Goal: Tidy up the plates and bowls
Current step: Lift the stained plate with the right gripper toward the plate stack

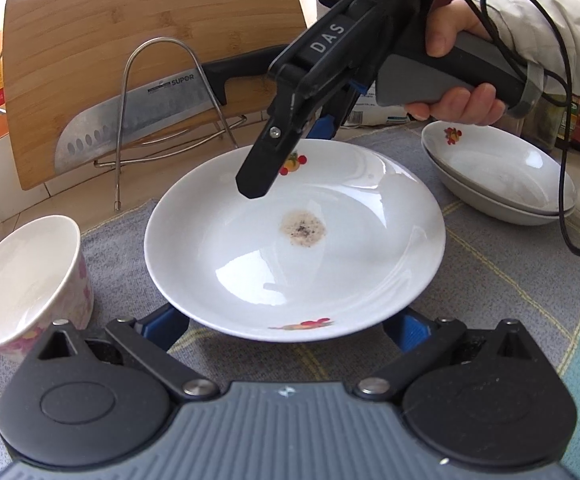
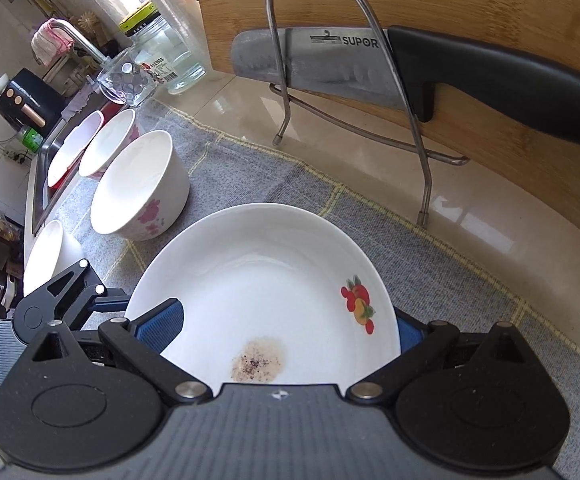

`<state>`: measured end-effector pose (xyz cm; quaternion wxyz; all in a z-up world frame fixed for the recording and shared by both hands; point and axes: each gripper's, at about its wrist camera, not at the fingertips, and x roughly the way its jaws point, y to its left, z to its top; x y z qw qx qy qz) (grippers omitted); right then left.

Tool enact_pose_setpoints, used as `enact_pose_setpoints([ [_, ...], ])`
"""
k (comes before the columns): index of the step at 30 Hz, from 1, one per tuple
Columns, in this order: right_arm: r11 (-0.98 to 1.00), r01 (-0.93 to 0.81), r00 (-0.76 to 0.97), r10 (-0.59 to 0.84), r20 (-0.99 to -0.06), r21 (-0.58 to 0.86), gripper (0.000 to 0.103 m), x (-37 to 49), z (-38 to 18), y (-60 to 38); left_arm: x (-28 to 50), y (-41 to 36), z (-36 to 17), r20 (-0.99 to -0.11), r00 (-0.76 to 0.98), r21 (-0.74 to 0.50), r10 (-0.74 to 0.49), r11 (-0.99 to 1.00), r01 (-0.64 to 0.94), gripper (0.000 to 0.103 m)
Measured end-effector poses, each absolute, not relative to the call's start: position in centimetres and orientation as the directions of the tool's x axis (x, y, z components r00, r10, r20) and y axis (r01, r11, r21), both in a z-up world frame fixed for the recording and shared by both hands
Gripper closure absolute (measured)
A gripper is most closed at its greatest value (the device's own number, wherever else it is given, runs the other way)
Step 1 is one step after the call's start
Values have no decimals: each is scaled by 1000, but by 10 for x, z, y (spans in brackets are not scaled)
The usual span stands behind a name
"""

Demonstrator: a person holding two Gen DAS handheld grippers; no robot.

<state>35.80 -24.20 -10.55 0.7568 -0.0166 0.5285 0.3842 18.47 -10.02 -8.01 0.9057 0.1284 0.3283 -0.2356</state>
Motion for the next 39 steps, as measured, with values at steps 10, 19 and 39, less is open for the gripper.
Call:
enact_pose_setpoints([
  [10, 713, -583, 170, 576, -800, 390, 0, 331, -95, -248, 162, -102, -67, -651, 675, 87, -347, 849, 521, 1],
  [19, 720, -568, 187, 584, -790, 398, 0, 306, -87, -256, 144, -107, -56, -650, 674, 89, -352, 845, 528, 1],
  [39, 742, -542, 243, 587, -772, 394, 0, 257, -69, -280, 110, -123, -37, -643, 664, 112, -381, 811, 574, 1],
])
